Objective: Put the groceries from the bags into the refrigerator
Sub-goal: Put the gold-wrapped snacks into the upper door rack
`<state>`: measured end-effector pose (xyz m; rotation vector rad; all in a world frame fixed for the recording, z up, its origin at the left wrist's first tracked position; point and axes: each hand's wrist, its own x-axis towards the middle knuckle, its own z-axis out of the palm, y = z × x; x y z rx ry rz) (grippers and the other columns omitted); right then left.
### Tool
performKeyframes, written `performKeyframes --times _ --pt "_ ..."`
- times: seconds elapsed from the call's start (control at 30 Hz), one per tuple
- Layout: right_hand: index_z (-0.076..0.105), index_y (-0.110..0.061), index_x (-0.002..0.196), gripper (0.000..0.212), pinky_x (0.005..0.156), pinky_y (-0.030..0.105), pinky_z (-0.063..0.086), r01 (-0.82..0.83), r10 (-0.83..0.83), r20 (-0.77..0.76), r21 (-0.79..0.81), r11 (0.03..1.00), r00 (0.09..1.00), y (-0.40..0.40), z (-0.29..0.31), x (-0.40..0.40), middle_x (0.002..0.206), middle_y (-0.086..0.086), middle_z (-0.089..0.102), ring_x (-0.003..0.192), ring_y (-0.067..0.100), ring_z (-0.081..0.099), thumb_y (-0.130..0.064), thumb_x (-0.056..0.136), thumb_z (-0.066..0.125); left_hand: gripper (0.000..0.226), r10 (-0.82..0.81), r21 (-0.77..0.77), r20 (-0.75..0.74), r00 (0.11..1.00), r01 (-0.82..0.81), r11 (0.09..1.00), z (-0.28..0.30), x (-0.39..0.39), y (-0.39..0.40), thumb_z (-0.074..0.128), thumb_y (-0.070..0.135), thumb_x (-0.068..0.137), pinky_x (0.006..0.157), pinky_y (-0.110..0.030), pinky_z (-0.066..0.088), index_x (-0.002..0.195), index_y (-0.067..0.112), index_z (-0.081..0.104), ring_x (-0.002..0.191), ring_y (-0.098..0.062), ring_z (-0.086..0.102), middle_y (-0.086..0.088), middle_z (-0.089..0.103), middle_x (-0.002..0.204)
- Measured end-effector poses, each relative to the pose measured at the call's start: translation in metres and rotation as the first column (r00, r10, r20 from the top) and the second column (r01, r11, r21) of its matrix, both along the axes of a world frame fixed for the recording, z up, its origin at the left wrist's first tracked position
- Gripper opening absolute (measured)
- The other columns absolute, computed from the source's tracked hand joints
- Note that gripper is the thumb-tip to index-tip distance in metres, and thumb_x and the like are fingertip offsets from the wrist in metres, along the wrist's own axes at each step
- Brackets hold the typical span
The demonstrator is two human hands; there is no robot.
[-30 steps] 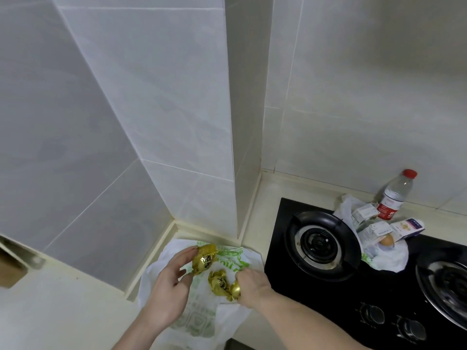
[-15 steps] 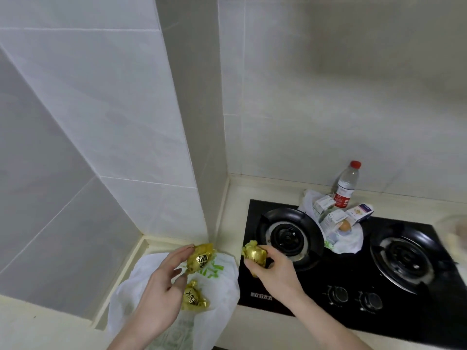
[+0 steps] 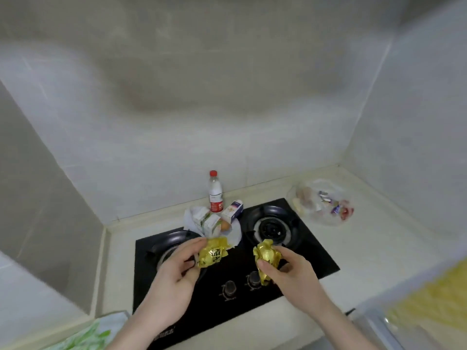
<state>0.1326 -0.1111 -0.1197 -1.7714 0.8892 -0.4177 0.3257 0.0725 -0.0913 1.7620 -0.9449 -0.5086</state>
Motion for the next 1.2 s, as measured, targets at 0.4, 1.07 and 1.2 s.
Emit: performKeyframes --times 0.4,1.07,1.2 --pt "0.072 -0.046 0.096 0.016 0.056 0.027 0.039 0.5 -0.498 0.041 -0.086 0.862 0.866 -0.089 0.035 -0.267 0.065 -0.003 0.07 0.053 0.011 0.051 -0.047 0.083 0.079 0.055 -0.51 -0.122 -0.023 0.86 0.504 0.855 0.029 -0.194 -0.199 0.055 -0.003 0.086 0.105 -0.024 0.046 0.118 0.038 0.072 0.131 -0.005 0.055 0.016 0.063 0.135" --pt "0.067 -0.043 0.114 0.043 0.055 0.013 0.039 0.98 -0.991 0.079 -0.173 0.098 0.113 -0.039 0.085 -0.578 0.06 -0.004 0.062 0.056 0.002 0.053 -0.06 0.077 0.08 0.055 -0.994 -0.217 -0.109 0.029 0.975 0.052 0.059 -0.562 -0.403 0.059 -0.003 0.081 0.101 -0.033 0.05 0.111 0.04 0.075 0.129 -0.014 0.057 0.01 0.064 0.136" --pt "0.068 -0.042 0.111 0.041 0.059 0.019 0.044 0.972 -0.991 0.103 -0.211 -0.101 -0.081 -0.033 0.101 -0.61 0.065 -0.008 0.069 0.055 0.001 0.054 -0.06 0.076 0.081 0.071 -0.981 -0.243 -0.07 -0.179 0.957 -0.158 0.069 -0.637 -0.432 0.052 -0.026 0.086 0.095 -0.024 0.054 0.111 0.036 0.076 0.126 -0.011 0.06 0.011 0.066 0.133"
